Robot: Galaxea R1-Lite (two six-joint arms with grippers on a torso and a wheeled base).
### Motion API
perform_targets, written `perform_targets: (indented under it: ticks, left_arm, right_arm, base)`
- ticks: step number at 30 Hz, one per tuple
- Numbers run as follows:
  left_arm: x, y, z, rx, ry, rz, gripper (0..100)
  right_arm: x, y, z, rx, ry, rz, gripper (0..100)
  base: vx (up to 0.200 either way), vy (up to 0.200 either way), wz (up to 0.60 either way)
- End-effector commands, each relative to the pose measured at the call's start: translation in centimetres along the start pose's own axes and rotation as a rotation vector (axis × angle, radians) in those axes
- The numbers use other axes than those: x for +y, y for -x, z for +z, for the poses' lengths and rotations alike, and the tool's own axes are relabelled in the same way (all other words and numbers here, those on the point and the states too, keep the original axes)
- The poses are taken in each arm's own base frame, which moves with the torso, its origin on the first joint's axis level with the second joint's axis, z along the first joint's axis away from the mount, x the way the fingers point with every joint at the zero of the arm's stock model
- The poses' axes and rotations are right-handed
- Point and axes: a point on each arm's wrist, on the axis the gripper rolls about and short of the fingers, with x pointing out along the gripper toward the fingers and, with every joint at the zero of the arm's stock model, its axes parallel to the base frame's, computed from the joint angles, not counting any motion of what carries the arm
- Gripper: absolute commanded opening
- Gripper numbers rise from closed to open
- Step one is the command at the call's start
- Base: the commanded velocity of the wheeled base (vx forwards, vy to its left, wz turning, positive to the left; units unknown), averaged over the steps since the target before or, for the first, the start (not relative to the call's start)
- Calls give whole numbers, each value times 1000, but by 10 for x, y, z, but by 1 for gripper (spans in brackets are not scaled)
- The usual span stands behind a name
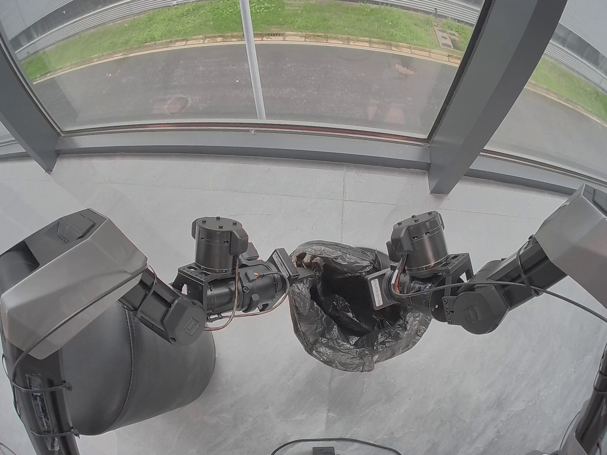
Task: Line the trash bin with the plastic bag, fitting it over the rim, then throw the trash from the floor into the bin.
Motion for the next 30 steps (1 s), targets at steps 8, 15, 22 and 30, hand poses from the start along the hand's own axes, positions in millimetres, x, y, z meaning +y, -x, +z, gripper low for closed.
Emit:
perform_targets:
  ticks: [8,15,22,30]
  left_arm:
    - [-7,-3,-6,14,-14,-17,0]
    - [-5,-3,-5,12,-64,-10,0]
    - [0,-4,-6,13,-67,3,0]
    - [5,-10,-8,26,-146,7,0]
  right_arm:
    - [-17,1,15,-44,-39,-52,0]
    - [-26,-2,20,-57,-57,-72,0]
    - [-37,-6,25,-70,-55,-98,0]
    - [-39,-16,29,-82,-47,-109,0]
  base:
    - [0,0,0]
    - [0,0,0]
    - [0,0,0]
    - [0,0,0]
